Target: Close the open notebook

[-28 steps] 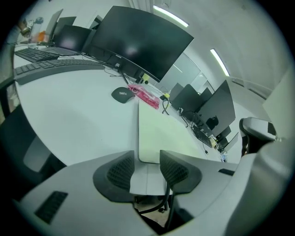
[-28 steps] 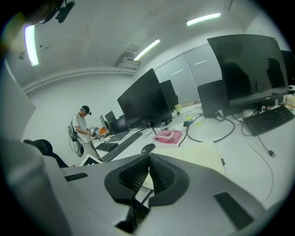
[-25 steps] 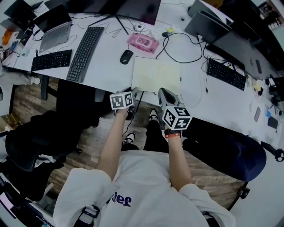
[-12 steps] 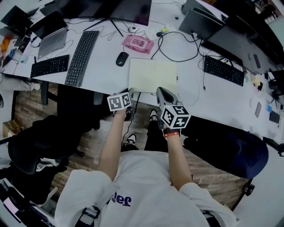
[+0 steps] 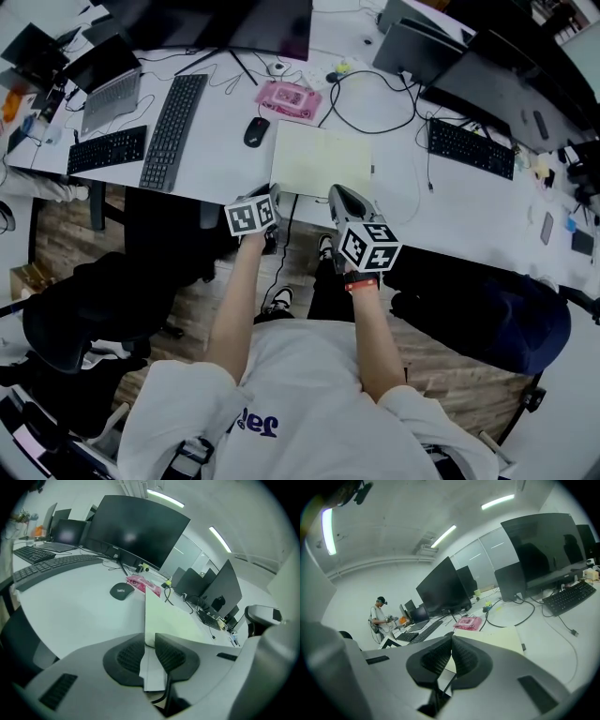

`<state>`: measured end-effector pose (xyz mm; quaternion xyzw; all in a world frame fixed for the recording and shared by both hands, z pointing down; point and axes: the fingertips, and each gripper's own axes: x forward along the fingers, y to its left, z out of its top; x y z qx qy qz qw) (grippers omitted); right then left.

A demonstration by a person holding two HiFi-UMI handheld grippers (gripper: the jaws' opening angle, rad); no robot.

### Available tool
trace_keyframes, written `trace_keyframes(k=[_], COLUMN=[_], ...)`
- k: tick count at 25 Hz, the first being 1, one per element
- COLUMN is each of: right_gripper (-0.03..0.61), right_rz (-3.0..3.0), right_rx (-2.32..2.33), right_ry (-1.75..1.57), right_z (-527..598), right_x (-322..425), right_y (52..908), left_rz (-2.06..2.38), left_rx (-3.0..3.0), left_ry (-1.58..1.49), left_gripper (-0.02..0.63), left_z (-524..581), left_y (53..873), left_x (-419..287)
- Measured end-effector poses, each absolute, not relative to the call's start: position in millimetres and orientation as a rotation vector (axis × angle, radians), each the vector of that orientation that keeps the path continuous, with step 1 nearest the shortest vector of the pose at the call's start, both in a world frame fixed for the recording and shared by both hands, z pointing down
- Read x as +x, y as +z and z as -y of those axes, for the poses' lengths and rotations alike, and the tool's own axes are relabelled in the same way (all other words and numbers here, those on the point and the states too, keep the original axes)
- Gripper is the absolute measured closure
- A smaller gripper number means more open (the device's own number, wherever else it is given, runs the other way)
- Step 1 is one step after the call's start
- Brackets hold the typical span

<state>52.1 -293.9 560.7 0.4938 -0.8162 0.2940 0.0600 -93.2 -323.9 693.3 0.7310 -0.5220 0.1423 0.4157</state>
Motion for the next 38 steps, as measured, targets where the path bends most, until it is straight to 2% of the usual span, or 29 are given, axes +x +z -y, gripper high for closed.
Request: trace_keyframes(k=[16,38], right_gripper=[0.563,0.563], right_rz=[2.480,2.487], right_rx=[1.572,1.656], right_ry=[0.885,0.893], right_z=[299.1,286.8], right_x=[67.1,99.8], right_y=[545.2,534.2], left_rz=[1.323,1.235], left_rx=[1.973,2.167], left_ry=[0.379,0.361], left_gripper=[0.552,0.580], left_z=[344.7,331.0], left_y=[652.3,610.4], left_x=[-79.9,-15.9])
